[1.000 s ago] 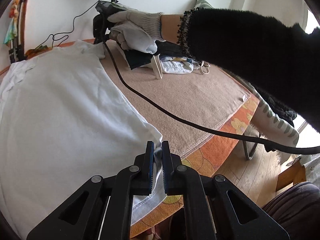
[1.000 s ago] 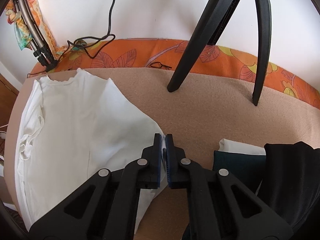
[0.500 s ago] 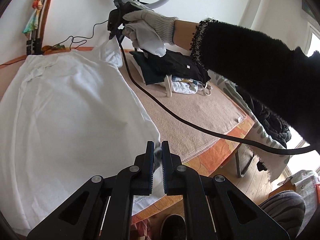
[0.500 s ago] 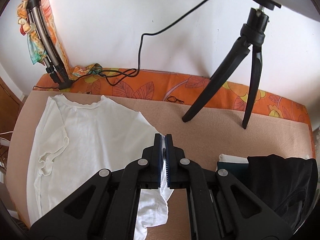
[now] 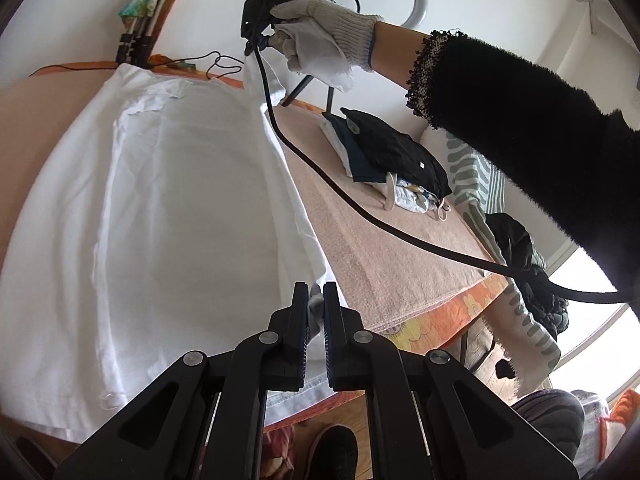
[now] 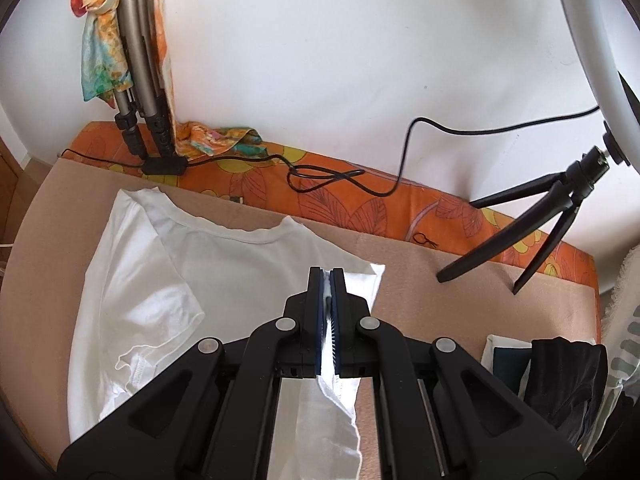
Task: Fold small clothes
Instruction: 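Fold the held side over the shirt's center with both grippers and release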
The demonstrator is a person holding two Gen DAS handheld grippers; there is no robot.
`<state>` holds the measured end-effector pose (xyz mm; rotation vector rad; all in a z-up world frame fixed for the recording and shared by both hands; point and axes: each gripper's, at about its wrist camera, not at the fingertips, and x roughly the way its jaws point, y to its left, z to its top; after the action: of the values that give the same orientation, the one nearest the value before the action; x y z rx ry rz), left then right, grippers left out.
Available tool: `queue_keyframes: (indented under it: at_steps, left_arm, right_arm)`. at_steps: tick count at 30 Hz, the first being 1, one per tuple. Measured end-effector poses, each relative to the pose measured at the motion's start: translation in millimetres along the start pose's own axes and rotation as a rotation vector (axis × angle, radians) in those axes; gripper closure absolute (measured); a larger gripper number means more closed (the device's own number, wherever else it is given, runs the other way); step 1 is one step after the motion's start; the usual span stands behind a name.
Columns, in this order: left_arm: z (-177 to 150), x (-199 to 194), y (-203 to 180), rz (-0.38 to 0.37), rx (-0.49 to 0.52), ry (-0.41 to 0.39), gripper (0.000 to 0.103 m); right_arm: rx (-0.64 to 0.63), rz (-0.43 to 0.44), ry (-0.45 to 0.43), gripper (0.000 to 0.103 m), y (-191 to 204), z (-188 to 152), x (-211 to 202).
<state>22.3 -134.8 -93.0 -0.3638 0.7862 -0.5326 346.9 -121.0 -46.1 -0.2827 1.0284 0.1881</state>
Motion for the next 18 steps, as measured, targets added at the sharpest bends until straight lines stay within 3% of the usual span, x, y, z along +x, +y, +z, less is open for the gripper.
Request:
queue_keyframes:
  at_steps: [8, 15, 18]
  left_arm:
    - [-6.6, -14.6, 29.4, 0.061, -0.055, -0.021, 0.097]
    - [-12.7, -17.7, 36.1, 0.066, -0.05, -0.009, 0.097]
    - [-14.4, -17.6, 42.2, 0.066, -0.065, 0.008, 0.097]
  right_arm:
    - [-0.098, -0.036, 0.016, 0.099, 73.5, 10.8, 20.4]
    - [-0.067, -0.012, 0.021, 0.099, 91.0, 23.3, 28.5]
    - [-0.049, 0.038, 0.055, 0.099, 94.5, 26.2, 38.6]
